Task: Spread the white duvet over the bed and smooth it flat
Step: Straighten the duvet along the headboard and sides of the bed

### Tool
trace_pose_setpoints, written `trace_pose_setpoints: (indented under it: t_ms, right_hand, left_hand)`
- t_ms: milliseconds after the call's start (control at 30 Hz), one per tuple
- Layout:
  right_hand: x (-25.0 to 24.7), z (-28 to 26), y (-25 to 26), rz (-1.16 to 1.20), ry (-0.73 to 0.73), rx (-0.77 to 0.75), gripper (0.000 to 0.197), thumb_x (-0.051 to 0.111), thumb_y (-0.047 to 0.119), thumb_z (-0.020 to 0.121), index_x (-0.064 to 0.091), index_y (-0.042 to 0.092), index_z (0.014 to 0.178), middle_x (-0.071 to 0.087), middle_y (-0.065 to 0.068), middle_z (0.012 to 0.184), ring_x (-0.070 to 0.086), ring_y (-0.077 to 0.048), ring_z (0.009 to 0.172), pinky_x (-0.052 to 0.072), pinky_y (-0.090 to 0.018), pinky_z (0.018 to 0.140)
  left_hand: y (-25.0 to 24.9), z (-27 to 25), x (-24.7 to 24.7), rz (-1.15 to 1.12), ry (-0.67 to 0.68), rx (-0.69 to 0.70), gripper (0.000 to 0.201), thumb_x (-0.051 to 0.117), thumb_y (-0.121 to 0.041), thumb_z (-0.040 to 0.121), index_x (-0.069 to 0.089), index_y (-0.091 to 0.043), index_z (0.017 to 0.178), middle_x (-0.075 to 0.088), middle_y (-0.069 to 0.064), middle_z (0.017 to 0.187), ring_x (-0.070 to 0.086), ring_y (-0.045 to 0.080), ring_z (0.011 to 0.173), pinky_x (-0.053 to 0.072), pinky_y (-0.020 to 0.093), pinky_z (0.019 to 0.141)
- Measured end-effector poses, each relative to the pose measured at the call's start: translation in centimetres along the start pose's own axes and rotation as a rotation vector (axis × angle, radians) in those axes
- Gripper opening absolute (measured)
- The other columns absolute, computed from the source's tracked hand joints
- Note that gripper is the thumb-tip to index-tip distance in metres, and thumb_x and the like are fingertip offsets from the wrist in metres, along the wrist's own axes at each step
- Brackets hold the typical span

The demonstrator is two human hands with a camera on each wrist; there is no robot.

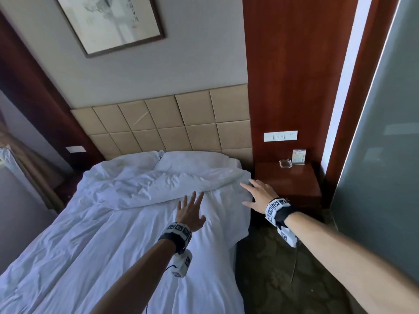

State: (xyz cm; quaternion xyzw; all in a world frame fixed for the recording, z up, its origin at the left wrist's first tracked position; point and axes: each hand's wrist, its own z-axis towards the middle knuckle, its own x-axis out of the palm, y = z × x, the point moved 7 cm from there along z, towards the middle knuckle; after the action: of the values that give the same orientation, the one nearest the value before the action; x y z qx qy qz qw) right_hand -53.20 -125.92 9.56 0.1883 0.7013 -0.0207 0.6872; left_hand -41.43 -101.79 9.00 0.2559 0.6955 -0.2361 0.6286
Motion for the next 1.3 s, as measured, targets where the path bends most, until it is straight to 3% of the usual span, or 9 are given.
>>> trace_pose_setpoints:
  t_ms: [333, 533, 700, 833, 933, 1000, 1167, 1233, 1300]
  right_hand:
    - [2.9, 25.3, -5.8, -0.085, 0.134, -0.245, 0.079, 0.059, 0.061, 0.087, 0.026, 0.035, 0.153, 0.028, -0.002, 0.159, 0.031, -0.028, 0.143, 0.034, -0.047, 0.112]
    - [4.4, 38.5, -2.9, -0.103, 0.254, -0.374, 0.077, 0.058, 0.058, 0.085, 0.025, 0.039, 0.152, 0.024, 0.000, 0.160, 0.030, -0.026, 0.144, 0.031, -0.047, 0.112]
    - [7.4, 46.7, 0.9, -0.183, 0.290, -0.535, 0.083, 0.058, 0.057, 0.088, 0.013, 0.040, 0.155, 0.014, -0.003, 0.163, 0.020, -0.027, 0.148, 0.027, -0.048, 0.115]
    - [13.4, 51.7, 2.4, -0.248, 0.348, -0.619, 0.087, 0.058, 0.060, 0.087, 0.007, 0.041, 0.156, 0.004, 0.000, 0.165, 0.015, -0.027, 0.149, 0.024, -0.049, 0.116]
    - [18.2, 54.3, 2.6, -0.265, 0.425, -0.613, 0.096, 0.058, 0.063, 0.087, 0.005, 0.027, 0.159, 0.003, 0.002, 0.166, 0.010, -0.024, 0.151, 0.022, -0.049, 0.117]
    - [21.8, 55.4, 2.5, -0.242, 0.523, -0.594, 0.100, 0.060, 0.062, 0.087, 0.001, 0.025, 0.159, -0.001, 0.002, 0.166, 0.005, -0.025, 0.152, 0.018, -0.053, 0.119]
    - [30.2, 59.6, 0.5, -0.214, 0.617, -0.456, 0.130, 0.072, 0.077, 0.059, -0.017, 0.048, 0.150, -0.022, -0.002, 0.163, -0.013, -0.041, 0.150, 0.005, -0.075, 0.107]
    - [33.8, 61.2, -1.0, -0.195, 0.630, -0.412, 0.123, 0.067, 0.078, 0.063, -0.017, 0.050, 0.148, -0.025, -0.002, 0.162, -0.012, -0.043, 0.149, 0.005, -0.077, 0.104]
    - [36.0, 62.0, -1.4, -0.164, 0.683, -0.428, 0.094, 0.062, 0.061, 0.083, -0.001, 0.046, 0.152, -0.007, -0.007, 0.165, 0.006, -0.044, 0.149, 0.020, -0.072, 0.106]
  left_hand:
    - [4.5, 18.9, 2.4, -0.029, 0.039, -0.291, 0.090, 0.054, -0.044, 0.094, -0.006, -0.032, 0.158, -0.002, 0.002, 0.168, 0.008, 0.036, 0.152, 0.012, 0.056, 0.121]
    - [9.4, 25.2, 1.6, -0.049, 0.063, -0.484, 0.090, 0.055, -0.044, 0.092, -0.003, -0.031, 0.159, 0.004, 0.000, 0.167, 0.013, 0.036, 0.150, 0.018, 0.056, 0.119]
    - [15.4, 30.8, 2.7, -0.061, 0.112, -0.570, 0.089, 0.055, -0.044, 0.093, -0.004, -0.034, 0.158, 0.002, 0.000, 0.167, 0.012, 0.036, 0.151, 0.018, 0.057, 0.119]
    - [19.5, 35.8, 6.5, -0.123, 0.176, -0.623, 0.085, 0.050, -0.049, 0.094, -0.004, -0.033, 0.158, 0.005, 0.002, 0.167, 0.016, 0.037, 0.149, 0.023, 0.058, 0.116]
    - [21.3, 39.5, 10.7, -0.212, 0.237, -0.696, 0.084, 0.044, -0.056, 0.095, -0.006, -0.032, 0.158, 0.005, 0.004, 0.167, 0.021, 0.038, 0.147, 0.032, 0.058, 0.111]
    - [22.6, 41.5, 14.1, -0.315, 0.252, -0.797, 0.092, 0.044, -0.064, 0.092, -0.010, -0.029, 0.158, 0.001, 0.006, 0.167, 0.021, 0.040, 0.147, 0.035, 0.058, 0.110]
    - [25.4, 47.8, 21.8, -0.634, 0.160, -1.099, 0.134, 0.059, -0.087, 0.064, -0.022, -0.032, 0.154, -0.015, 0.009, 0.165, 0.008, 0.045, 0.150, 0.023, 0.059, 0.116]
    - [26.2, 49.6, 25.1, -0.711, 0.080, -1.226, 0.145, 0.066, -0.088, 0.054, -0.023, -0.031, 0.154, -0.014, 0.013, 0.165, 0.012, 0.045, 0.149, 0.026, 0.058, 0.114]
    - [26.7, 50.6, 28.5, -0.796, 0.081, -1.341, 0.133, 0.072, -0.069, 0.070, -0.018, -0.022, 0.156, 0.004, 0.020, 0.163, 0.024, 0.041, 0.146, 0.029, 0.050, 0.114]
